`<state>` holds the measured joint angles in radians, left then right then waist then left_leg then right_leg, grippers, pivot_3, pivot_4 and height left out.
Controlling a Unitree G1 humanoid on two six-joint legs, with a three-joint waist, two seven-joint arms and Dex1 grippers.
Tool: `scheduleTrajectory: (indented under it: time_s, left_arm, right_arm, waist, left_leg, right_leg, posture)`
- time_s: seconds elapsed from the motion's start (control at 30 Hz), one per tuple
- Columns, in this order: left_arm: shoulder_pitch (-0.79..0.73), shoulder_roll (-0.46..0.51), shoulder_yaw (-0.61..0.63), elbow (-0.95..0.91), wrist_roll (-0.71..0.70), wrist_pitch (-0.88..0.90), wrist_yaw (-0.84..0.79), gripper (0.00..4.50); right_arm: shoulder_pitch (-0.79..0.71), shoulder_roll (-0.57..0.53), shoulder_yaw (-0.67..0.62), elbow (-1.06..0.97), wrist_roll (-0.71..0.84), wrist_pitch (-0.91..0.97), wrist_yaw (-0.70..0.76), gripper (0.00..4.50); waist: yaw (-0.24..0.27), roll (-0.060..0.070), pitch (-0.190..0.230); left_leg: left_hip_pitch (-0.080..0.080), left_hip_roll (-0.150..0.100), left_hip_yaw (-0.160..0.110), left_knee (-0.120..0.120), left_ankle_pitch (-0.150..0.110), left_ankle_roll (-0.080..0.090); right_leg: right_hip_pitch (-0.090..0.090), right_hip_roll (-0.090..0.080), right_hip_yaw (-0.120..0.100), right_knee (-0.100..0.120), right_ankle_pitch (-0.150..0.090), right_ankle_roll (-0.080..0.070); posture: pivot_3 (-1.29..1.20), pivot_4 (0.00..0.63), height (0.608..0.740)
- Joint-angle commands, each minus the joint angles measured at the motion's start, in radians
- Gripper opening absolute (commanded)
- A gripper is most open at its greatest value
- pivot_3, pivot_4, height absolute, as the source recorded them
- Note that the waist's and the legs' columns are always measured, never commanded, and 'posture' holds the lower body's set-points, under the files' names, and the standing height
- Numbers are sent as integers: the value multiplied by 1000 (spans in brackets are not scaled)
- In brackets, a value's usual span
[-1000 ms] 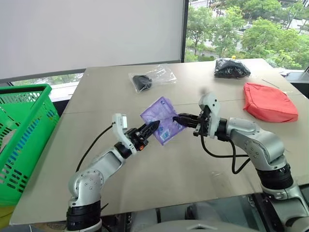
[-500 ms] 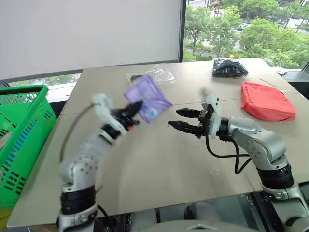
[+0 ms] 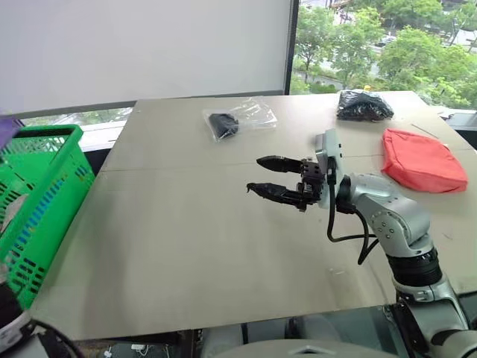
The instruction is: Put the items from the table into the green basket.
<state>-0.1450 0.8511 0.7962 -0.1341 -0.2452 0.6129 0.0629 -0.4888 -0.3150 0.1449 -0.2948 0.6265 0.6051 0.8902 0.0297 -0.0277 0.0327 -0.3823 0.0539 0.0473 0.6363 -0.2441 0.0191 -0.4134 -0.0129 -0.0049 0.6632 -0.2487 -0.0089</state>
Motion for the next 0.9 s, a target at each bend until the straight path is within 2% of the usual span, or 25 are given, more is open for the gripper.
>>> scheduleTrajectory:
  time_s: [0.03,0.17,0.37,0.43,0.47,0.6,0.77,0.87,0.9]
  left_arm:
    - [11,-4,26,6,23,-38,-34,383]
    - [25,-37,15,47,22,-60,-67,383]
    - [-3,-54,-3,70,39,-118,-81,3102]
    - [-25,-58,-10,85,50,-191,-77,4155]
    - [-34,-64,-13,91,56,-232,-75,4483]
    - [-27,-155,-97,20,-50,-293,-223,4483]
    - [162,-310,-349,-270,-239,-224,-461,4483]
    - [305,-346,-520,-344,-184,-224,-510,4483]
    - [342,-353,-564,-338,-159,-235,-520,4483]
  right_arm:
    - [-27,8,-4,1,6,-30,14,3195]
    - [-28,12,4,14,-6,-48,20,3195]
    - [-22,10,-2,13,-13,-55,14,3267]
    - [-17,7,-4,9,-20,-59,8,3267]
    - [-14,6,-6,9,-25,-64,3,3267]
    - [36,-31,-30,21,-68,-114,-5,3267]
    - [173,-125,-82,98,-171,-229,-20,3267]
    - [260,-183,-111,186,-254,-324,-36,3267]
    - [286,-195,-124,214,-272,-355,-40,3267]
  waist:
    - [17,-2,-1]
    - [28,-4,-2]
    - [26,-8,-5]
    - [24,-7,-5]
    - [24,-7,-5]
    - [22,-4,-6]
    - [12,-5,-7]
    - [-4,-4,-6]
    - [-12,-3,-6]
  left_leg:
    - [0,0,0,0,0,0]
    - [0,0,-1,0,0,-1]
    - [-1,0,-1,0,-3,-6]
    - [-1,0,-1,-1,-3,-6]
    - [-1,0,-1,-1,-3,-6]
    - [-1,0,-1,-2,-3,-6]
    - [-3,-3,3,-2,-3,-6]
    - [-3,-6,4,-2,-3,-6]
    - [-3,-6,4,-2,0,-1]
  right_leg:
    - [0,-1,-1,0,0,0]
    - [0,-3,-4,0,0,-1]
    - [0,-6,-3,0,0,-1]
    - [-1,-6,-3,0,0,-1]
    - [-1,-7,-3,0,0,-2]
    - [-1,-8,-3,0,0,-2]
    - [0,-14,-4,-2,0,-3]
    - [-1,-16,-4,-2,-1,-3]
    - [-1,-16,-4,-2,-1,-3]
  posture:
    - [141,0,740]
    - [140,0,740]
    - [125,0,740]
    - [106,0,740]
    - [106,0,740]
    - [86,0,740]
    - [60,0,740]
    - [34,0,740]
    - [27,2,740]
